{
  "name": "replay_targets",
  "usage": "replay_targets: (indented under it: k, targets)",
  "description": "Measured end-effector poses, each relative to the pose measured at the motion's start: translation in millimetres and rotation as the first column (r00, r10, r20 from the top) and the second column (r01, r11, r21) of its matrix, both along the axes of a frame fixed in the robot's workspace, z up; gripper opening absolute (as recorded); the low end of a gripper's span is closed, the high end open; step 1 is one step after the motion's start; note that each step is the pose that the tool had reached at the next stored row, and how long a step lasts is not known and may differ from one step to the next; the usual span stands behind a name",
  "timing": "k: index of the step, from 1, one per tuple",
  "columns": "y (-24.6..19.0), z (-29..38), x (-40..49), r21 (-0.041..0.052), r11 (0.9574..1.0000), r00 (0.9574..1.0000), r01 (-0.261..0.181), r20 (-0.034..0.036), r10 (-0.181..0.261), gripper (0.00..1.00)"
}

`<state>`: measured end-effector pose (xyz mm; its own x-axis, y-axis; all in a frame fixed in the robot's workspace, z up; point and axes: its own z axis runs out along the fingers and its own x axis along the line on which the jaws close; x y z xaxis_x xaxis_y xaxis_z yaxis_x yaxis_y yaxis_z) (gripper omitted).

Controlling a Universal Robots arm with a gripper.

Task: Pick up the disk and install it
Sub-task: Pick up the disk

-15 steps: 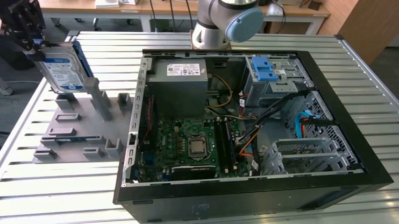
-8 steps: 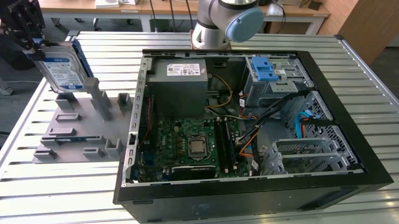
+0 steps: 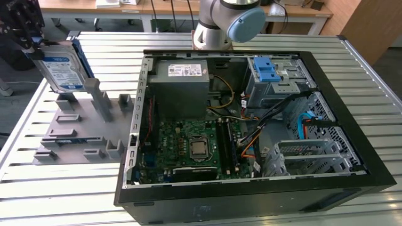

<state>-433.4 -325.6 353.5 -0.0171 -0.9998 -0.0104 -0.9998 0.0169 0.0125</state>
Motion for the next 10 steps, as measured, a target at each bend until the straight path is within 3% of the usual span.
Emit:
replay_targets:
  k: [10]
  targets:
    - [0.0, 3.3, 0.0, 0.0, 1.0, 1.0, 0.0, 0.0, 0.0, 0.36]
